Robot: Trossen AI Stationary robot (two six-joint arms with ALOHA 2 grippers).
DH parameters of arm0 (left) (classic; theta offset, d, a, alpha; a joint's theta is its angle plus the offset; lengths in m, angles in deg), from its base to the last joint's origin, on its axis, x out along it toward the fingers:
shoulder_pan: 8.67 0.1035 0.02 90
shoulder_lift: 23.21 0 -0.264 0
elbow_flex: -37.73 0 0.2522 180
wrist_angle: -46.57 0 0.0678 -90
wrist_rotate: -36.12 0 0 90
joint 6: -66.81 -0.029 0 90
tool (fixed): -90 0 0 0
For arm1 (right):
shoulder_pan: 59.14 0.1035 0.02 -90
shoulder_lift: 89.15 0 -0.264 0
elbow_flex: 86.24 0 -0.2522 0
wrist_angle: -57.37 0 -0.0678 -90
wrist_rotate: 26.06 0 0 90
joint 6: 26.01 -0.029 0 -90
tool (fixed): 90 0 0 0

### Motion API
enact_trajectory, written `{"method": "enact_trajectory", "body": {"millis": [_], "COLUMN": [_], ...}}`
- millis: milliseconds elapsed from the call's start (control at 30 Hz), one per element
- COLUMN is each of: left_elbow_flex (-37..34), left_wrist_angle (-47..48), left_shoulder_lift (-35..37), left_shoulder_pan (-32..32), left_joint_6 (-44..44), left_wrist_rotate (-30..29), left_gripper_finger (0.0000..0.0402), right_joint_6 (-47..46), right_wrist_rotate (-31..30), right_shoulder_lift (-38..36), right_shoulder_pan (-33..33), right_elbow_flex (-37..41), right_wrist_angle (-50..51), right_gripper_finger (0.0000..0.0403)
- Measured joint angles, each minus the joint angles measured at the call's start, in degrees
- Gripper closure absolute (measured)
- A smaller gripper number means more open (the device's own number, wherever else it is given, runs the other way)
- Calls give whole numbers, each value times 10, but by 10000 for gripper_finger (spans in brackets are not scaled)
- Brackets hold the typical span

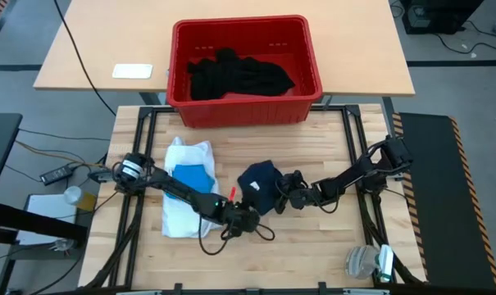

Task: Fold laundry
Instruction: Stack the folded dark blue underwear on top of the folded blue underwear

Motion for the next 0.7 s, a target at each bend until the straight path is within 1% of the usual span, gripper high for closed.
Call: {"method": "enact_trajectory", "body": {"millis": [133,233,333,467,600,700], "left_elbow_flex": [0,0,0,0,0,0], "left_wrist_angle": [5,5,5,12,30,31], "left_shoulder_lift": [-2,-2,-2,-2,-2,-2], "left_shoulder_pan": [0,2,12,31,47,53], "left_joint_6": [27,28,29,30,30,29], "left_wrist_rotate": [17,23,26,27,75,87], "left_gripper_finger": [141,109,89,90,107,127], "right_joint_6": [-1,0,0,0,0,0], "right_wrist_rotate": [0,0,1,3,3,3], "right_shoulder_lift": [0,0,0,1,1,1], "right_shoulder_pan": [0,1,2,9,13,13], "right_elbow_flex": [0,0,1,1,1,1], "right_wrist_angle": [-4,-13,-20,-33,-35,-36], "right_gripper_finger": [241,241,241,241,241,241]}}
